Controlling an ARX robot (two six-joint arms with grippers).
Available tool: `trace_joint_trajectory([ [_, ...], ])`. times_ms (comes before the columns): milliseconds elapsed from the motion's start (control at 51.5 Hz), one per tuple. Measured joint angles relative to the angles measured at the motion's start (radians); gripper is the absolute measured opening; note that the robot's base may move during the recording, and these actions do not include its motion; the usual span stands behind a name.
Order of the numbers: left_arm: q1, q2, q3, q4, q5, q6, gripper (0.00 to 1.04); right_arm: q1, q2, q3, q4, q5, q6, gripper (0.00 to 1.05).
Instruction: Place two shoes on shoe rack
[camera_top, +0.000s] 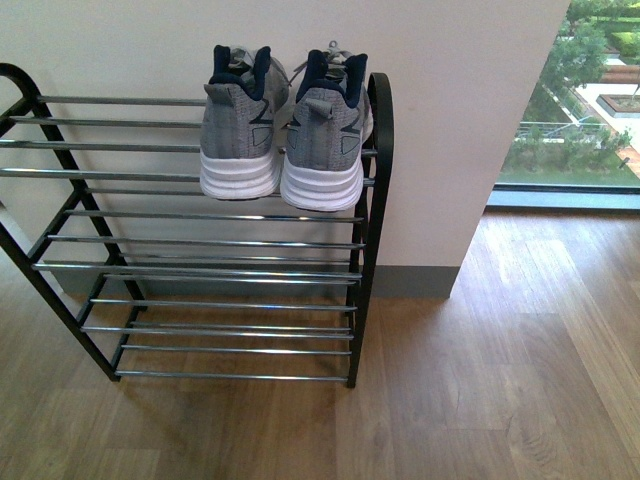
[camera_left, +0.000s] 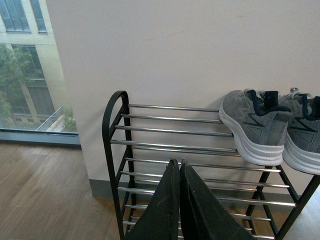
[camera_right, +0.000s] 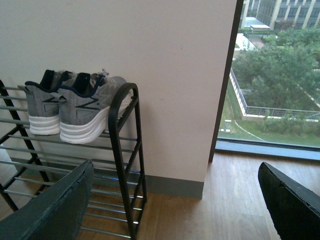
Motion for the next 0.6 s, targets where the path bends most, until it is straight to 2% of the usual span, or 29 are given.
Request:
trace_joint_trajectory([
  [194, 0.000, -0.051, 0.000, -0.053, 0.000, 0.000, 0.01, 0.000, 0.000, 0.000, 0.000, 0.000, 0.000, 0.95],
  [291, 0.000, -0.171, 0.000, -0.207, 0.000, 0.000, 0.01, 0.000, 0.000, 0.000, 0.000, 0.000, 0.000, 0.95],
  [602, 0.001, -0.210, 0.000, -0.229, 0.000, -0.001, 0.04, 0.000, 0.000, 0.000, 0.000, 0.000, 0.000, 0.95],
])
